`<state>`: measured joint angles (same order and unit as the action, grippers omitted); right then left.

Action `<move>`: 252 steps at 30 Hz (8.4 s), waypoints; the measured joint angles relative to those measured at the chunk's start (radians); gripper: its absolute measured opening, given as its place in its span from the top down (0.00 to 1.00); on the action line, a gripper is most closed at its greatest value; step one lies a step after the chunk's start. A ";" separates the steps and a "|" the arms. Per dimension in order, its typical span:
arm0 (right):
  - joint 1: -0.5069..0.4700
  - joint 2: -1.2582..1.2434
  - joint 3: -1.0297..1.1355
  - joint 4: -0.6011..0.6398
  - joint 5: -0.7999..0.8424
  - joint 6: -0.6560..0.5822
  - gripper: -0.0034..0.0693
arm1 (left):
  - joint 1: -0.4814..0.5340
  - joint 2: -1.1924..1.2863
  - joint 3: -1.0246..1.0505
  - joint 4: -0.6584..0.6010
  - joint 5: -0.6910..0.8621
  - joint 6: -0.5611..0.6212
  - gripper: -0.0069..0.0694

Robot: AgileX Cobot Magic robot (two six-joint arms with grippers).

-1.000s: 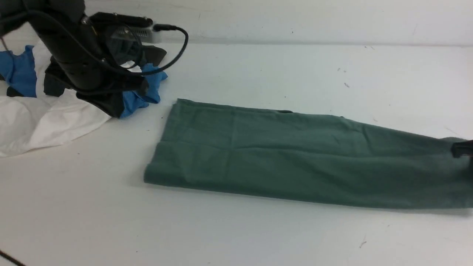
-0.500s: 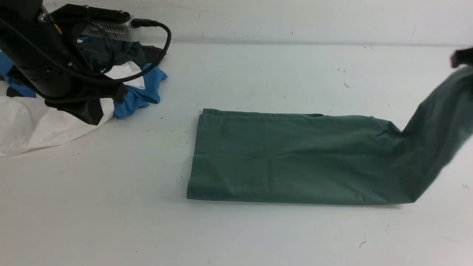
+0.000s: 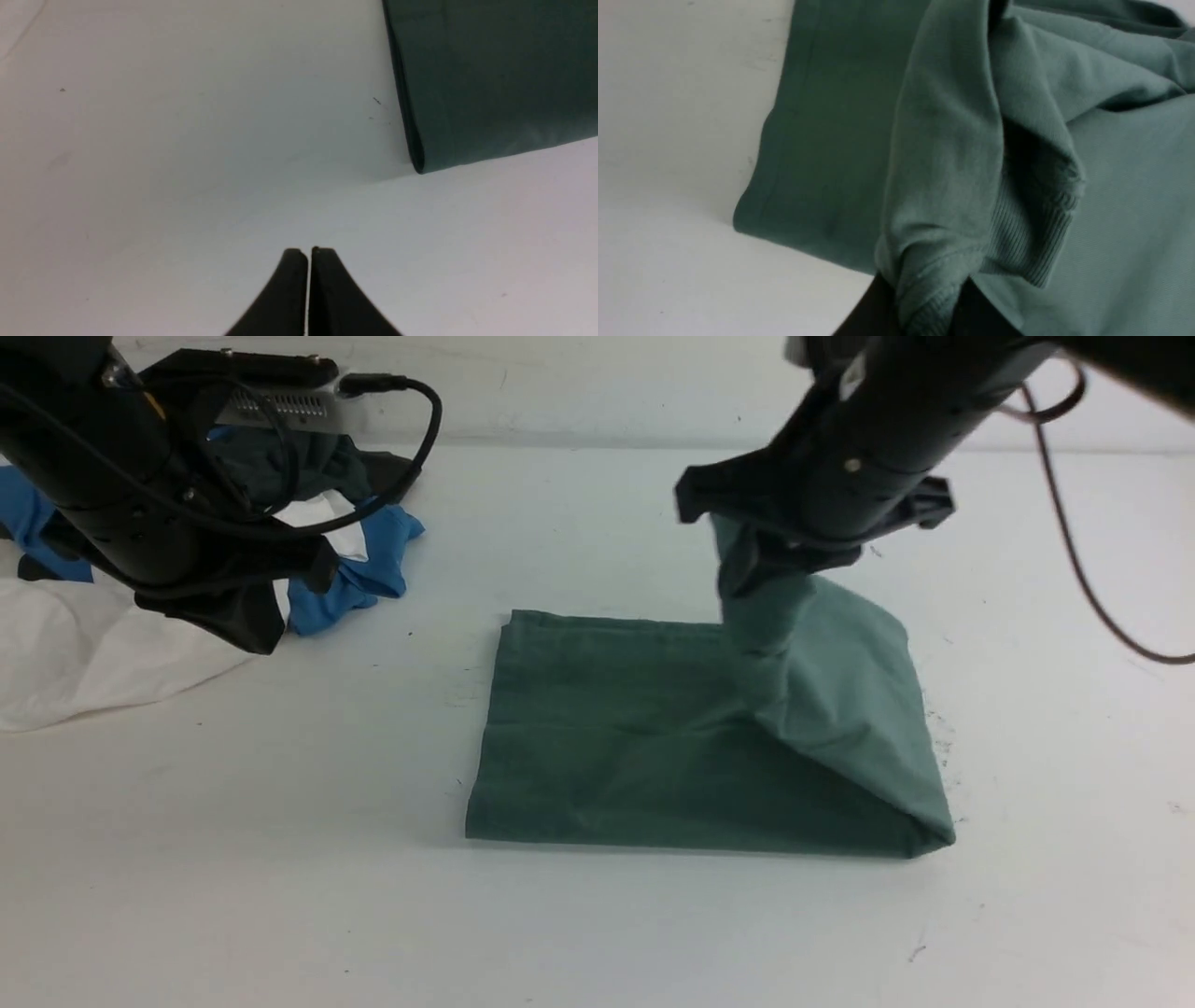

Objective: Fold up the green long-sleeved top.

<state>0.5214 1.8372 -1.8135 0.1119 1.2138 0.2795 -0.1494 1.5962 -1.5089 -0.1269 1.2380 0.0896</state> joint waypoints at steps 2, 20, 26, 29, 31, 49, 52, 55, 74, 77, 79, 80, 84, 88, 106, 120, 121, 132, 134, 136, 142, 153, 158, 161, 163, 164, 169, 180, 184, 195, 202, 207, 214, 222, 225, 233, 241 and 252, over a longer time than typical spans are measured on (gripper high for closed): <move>0.031 0.036 -0.004 0.022 -0.023 0.003 0.90 | 0.000 0.000 0.000 -0.002 0.000 0.000 0.91; 0.078 0.223 -0.004 0.218 -0.263 0.107 0.64 | -0.001 0.000 0.000 -0.026 0.000 0.000 0.91; 0.078 0.230 -0.004 0.307 -0.267 0.049 0.34 | -0.001 0.000 0.000 -0.026 0.000 0.000 0.91; 0.069 0.213 -0.004 0.298 -0.239 -0.031 0.26 | -0.001 0.002 0.000 -0.027 0.000 0.002 0.91; 0.052 0.189 -0.004 0.270 -0.200 -0.088 0.25 | -0.001 0.009 0.000 -0.032 0.000 0.003 0.91; -0.170 0.010 0.164 -0.150 0.024 -0.169 0.97 | -0.075 0.327 0.000 -0.285 -0.247 0.118 0.75; -0.171 -0.007 0.204 -0.140 0.025 -0.193 0.97 | -0.096 0.365 0.000 -0.292 -0.334 0.118 0.60; -0.171 -0.007 0.214 -0.130 0.025 -0.201 0.97 | -0.103 0.395 0.000 -0.301 -0.377 0.118 0.49; -0.171 -0.007 0.217 -0.053 0.024 -0.231 0.97 | -0.112 0.380 0.000 -0.373 -0.334 0.193 0.90; -0.171 -0.007 0.217 -0.036 0.024 -0.231 0.97 | -0.112 0.331 0.000 -0.373 -0.296 0.193 0.90; -0.171 -0.007 0.217 -0.024 0.024 -0.231 0.97 | -0.112 0.310 0.000 -0.368 -0.288 0.193 0.90; -0.171 -0.007 0.217 -0.011 0.024 -0.231 0.97 | -0.112 0.298 0.000 -0.353 -0.288 0.193 0.90; -0.171 -0.007 0.217 0.007 0.024 -0.231 0.97 | -0.112 0.295 0.000 -0.266 -0.288 0.193 0.90; -0.169 -0.006 0.217 0.011 0.024 -0.231 0.97 | -0.112 0.296 0.000 -0.216 -0.288 0.193 0.90; -0.073 -0.003 0.236 0.022 0.023 -0.250 0.97 | -0.112 0.292 0.000 0.182 -0.297 -0.161 0.58; -0.040 0.109 0.236 0.007 0.020 -0.177 0.97 | -0.201 0.319 0.000 -0.046 -0.233 0.019 0.91; -0.036 0.124 0.236 0.000 0.019 -0.168 0.97 | -0.201 0.337 0.000 -0.040 -0.239 0.020 0.91; -0.032 0.255 0.236 -0.083 0.006 -0.106 0.97 | -0.184 0.462 -0.002 0.033 -0.266 -0.040 0.91; -0.032 0.269 0.236 -0.092 0.003 -0.106 0.97 | -0.184 0.460 -0.002 0.053 -0.267 -0.048 0.91; -0.032 0.270 0.236 -0.097 0.003 -0.106 0.97 | -0.184 0.456 -0.002 0.063 -0.267 -0.052 0.91; -0.032 0.270 0.236 -0.125 0.003 -0.106 0.97 | -0.180 0.338 -0.002 0.120 -0.267 -0.067 0.91; 0.056 0.179 0.228 -0.103 -0.065 -0.107 0.97 | -0.141 0.006 -0.002 0.166 -0.130 -0.081 0.91; 0.059 0.254 0.212 -0.066 -0.100 -0.152 0.97 | -0.100 -0.139 0.094 0.176 -0.112 -0.098 0.91; 0.059 0.291 0.209 -0.067 -0.093 -0.162 0.97 | -0.085 -0.206 0.203 0.176 -0.112 -0.103 0.91; 0.059 0.296 0.204 -0.073 -0.086 -0.167 0.97 | -0.080 -0.246 0.275 0.176 -0.113 -0.111 0.91; 0.059 0.297 0.202 -0.075 -0.082 -0.170 0.97 | -0.078 -0.264 0.311 0.176 -0.115 -0.117 0.91; 0.059 0.297 0.203 -0.102 -0.066 -0.175 0.97 | -0.075 -0.373 0.420 0.174 -0.153 -0.157 0.91; -0.015 0.254 0.299 -0.135 -0.045 -0.177 0.97 | -0.075 -0.449 0.431 0.175 -0.164 -0.159 0.91; -0.055 0.185 0.406 -0.123 -0.066 -0.177 0.97 | -0.075 -0.464 0.431 0.174 -0.164 -0.159 0.91; -0.057 -0.192 0.456 -0.139 -0.002 -0.176 0.97 | -0.075 -0.479 0.431 0.165 -0.134 -0.159 0.91; -0.057 -0.565 0.483 -0.195 -0.050 -0.132 0.97 | -0.075 -0.550 0.432 0.148 -0.133 -0.157 0.91; -0.057 -0.942 0.642 -0.233 -0.267 -0.128 0.97 | -0.075 -0.629 0.450 0.141 -0.133 -0.158 0.91; -0.058 -1.410 1.030 -0.318 -0.650 -0.029 0.97 | -0.075 -0.698 0.545 0.103 -0.143 -0.159 0.91; -0.058 -1.755 1.354 -0.507 -0.798 0.173 0.97 | -0.075 -0.720 0.617 0.065 -0.164 -0.159 0.91; -0.060 -1.779 1.398 -0.548 -0.809 0.212 0.97 | -0.075 -0.726 0.620 0.055 -0.175 -0.159 0.91; -0.061 -1.779 1.409 -0.592 -0.865 0.217 0.97 | -0.075 -0.825 0.636 0.052 -0.191 -0.150 0.91; -0.061 -1.779 1.410 -0.599 -0.870 0.217 0.97 | -0.075 -1.052 0.794 0.058 -0.267 -0.148 0.91; -0.061 -1.779 1.410 -0.600 -0.869 0.217 0.97 | -0.074 -1.272 0.924 0.014 -0.406 -0.148 0.91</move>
<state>0.4605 0.0583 -0.4034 -0.4878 0.3444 0.4962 -0.2235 0.3240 -0.5848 -0.1130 0.8323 -0.0584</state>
